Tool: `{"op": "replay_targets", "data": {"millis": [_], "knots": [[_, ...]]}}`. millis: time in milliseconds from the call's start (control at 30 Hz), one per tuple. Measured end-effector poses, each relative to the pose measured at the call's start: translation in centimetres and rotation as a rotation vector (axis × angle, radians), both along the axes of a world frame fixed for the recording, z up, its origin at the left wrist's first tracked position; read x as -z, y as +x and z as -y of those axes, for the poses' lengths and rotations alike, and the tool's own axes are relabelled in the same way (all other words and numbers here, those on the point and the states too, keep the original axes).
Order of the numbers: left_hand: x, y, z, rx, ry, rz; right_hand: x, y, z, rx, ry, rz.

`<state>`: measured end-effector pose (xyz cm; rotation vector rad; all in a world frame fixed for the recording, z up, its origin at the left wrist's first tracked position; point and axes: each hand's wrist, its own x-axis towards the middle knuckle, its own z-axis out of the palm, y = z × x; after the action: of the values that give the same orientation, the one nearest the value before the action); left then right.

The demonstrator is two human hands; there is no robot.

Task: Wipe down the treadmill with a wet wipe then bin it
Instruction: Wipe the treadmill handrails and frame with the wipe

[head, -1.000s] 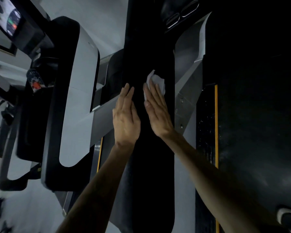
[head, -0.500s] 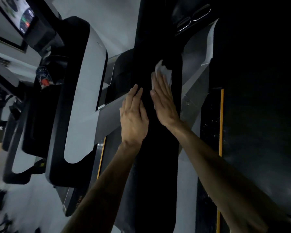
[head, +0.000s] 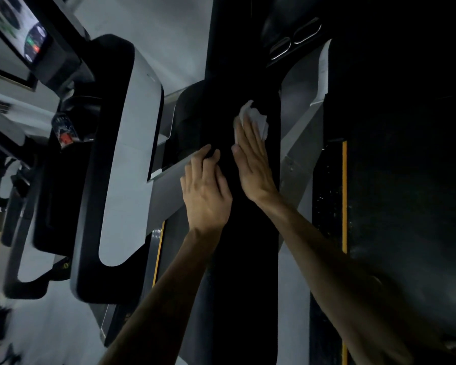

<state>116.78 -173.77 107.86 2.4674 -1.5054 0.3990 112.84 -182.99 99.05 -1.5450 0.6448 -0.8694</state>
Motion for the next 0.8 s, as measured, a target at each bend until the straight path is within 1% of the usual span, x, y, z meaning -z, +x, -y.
{"op": "replay_targets", "data": {"millis": [67, 167, 233, 300, 400, 500, 533, 667, 733, 800], "knots": [[0.0, 0.1, 0.3, -0.010, 0.000, 0.022, 0.8, -0.7, -2.2, 0.047, 0.004, 0.031], [0.0, 0.4, 1.2, -0.020, -0.027, 0.055, 1.1, -1.3, -5.0, 0.063, -0.154, 0.079], [0.1, 1.2, 2.1, -0.041, -0.047, 0.067, 0.8, -0.8, -3.6, 0.054, -0.227, 0.108], [0.2, 1.4, 2.6, -0.051, -0.075, 0.043, 0.0, -0.1, -1.6, 0.052, -0.266, 0.070], [0.3, 1.4, 2.7, -0.041, -0.060, 0.023, -0.8, 0.5, 0.7, 0.008, -0.157, 0.014], [0.1, 1.7, 2.7, -0.011, -0.012, -0.019, -0.3, 0.5, 0.2, 0.009, -0.048, 0.006], [0.1, 1.8, 2.8, 0.001, -0.006, -0.041, 0.1, 0.1, -0.7, 0.026, -0.036, 0.017], [-0.1, 1.7, 3.0, 0.037, -0.002, -0.122, 1.0, -1.0, -4.4, 0.070, -0.108, 0.060], [-0.1, 1.8, 3.1, 0.025, -0.005, -0.146, 0.2, -0.5, -2.9, 0.074, -0.128, 0.105], [-0.1, 1.8, 3.1, 0.018, 0.000, -0.155, -0.7, 0.3, -0.9, 0.053, -0.075, 0.059]]}}
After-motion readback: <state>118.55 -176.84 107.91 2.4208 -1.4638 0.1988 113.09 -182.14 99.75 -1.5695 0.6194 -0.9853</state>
